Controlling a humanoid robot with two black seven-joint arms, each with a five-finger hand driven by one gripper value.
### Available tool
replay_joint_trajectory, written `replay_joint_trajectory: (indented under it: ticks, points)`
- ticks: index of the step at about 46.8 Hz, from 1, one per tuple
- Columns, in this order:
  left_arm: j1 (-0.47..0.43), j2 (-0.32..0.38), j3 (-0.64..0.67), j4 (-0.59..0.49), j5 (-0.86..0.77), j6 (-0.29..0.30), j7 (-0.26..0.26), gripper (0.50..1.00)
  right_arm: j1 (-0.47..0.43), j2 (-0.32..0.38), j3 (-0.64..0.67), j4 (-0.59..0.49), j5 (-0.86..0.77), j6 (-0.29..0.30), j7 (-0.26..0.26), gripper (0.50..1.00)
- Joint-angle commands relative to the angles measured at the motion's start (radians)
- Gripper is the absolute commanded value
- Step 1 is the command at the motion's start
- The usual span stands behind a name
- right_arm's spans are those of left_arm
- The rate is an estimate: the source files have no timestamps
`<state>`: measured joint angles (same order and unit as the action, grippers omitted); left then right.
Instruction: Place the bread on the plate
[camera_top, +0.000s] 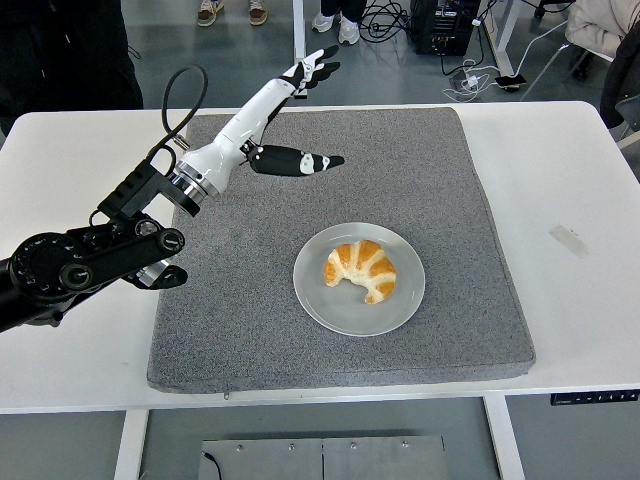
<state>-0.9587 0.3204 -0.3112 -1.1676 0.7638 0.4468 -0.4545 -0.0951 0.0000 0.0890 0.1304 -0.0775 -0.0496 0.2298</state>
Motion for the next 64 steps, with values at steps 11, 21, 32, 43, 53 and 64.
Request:
replay_joint_trajectory:
  ticks: [11,21,32,43,53,64]
  points:
    - [0.054,-0.205,-0.133,0.264,-0.153,0.0,-0.015,0.958,0.0,0.0,0.0,0.0,0.001,-0.001,0.0,1.0]
    - [0.058,-0.248,-0.219,0.336,-0.316,-0.005,-0.069,0.958,0.0,0.0,0.0,0.0,-0.001,-0.001,0.0,1.0]
    - [0.116,-0.234,-0.388,0.42,-0.431,-0.177,-0.089,0.958,0.0,0.0,0.0,0.0,0.001,0.0,-0.001,1.0]
    - [0.126,-0.233,-0.494,0.618,-0.504,-0.378,-0.089,0.958,0.006,0.0,0.005,0.014,0.001,0.002,0.0,1.0]
    - [0.118,-0.239,-0.494,0.69,-0.561,-0.447,-0.085,0.958,0.006,0.0,0.002,0.011,-0.001,0.002,0.0,1.0]
    - [0.115,-0.248,-0.489,0.712,-0.606,-0.479,-0.082,0.958,0.011,0.0,0.005,0.012,0.001,0.002,0.0,1.0]
